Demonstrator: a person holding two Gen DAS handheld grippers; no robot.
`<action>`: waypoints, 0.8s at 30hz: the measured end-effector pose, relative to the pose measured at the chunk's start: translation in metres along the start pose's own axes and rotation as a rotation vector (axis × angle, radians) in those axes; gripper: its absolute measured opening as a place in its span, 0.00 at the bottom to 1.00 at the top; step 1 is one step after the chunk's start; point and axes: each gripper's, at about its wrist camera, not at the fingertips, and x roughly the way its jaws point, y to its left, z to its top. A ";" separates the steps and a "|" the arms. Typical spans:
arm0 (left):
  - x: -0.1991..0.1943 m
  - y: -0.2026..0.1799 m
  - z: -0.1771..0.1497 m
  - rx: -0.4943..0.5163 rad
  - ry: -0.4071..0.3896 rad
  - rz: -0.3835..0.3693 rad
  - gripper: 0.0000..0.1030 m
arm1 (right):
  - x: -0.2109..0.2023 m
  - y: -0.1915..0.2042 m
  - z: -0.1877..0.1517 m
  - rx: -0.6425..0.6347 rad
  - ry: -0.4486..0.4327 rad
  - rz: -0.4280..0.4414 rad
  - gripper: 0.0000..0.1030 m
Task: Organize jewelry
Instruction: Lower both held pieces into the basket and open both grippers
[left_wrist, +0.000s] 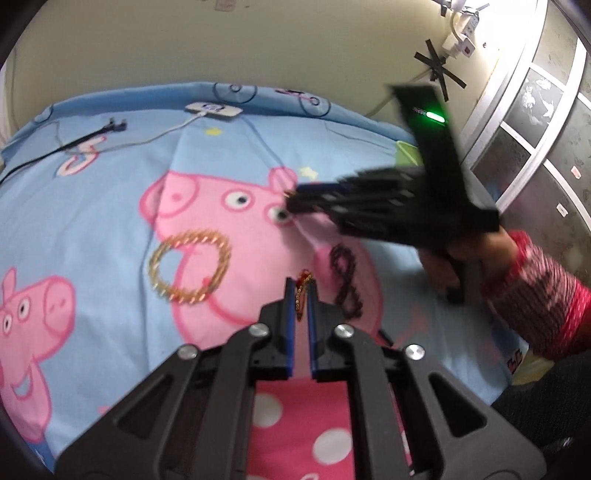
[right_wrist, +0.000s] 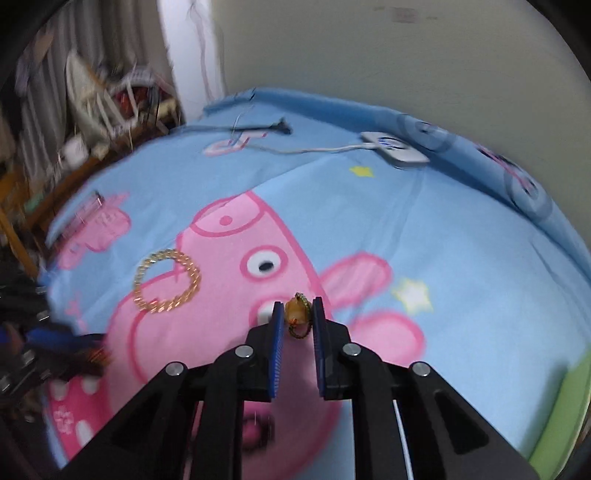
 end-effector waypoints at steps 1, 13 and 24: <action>0.003 -0.006 0.006 0.011 0.001 -0.012 0.06 | -0.014 -0.005 -0.008 0.029 -0.025 0.006 0.00; 0.092 -0.145 0.107 0.241 0.058 -0.288 0.05 | -0.195 -0.128 -0.124 0.495 -0.396 -0.199 0.00; 0.193 -0.210 0.165 0.289 0.187 -0.210 0.17 | -0.188 -0.198 -0.146 0.689 -0.410 -0.236 0.13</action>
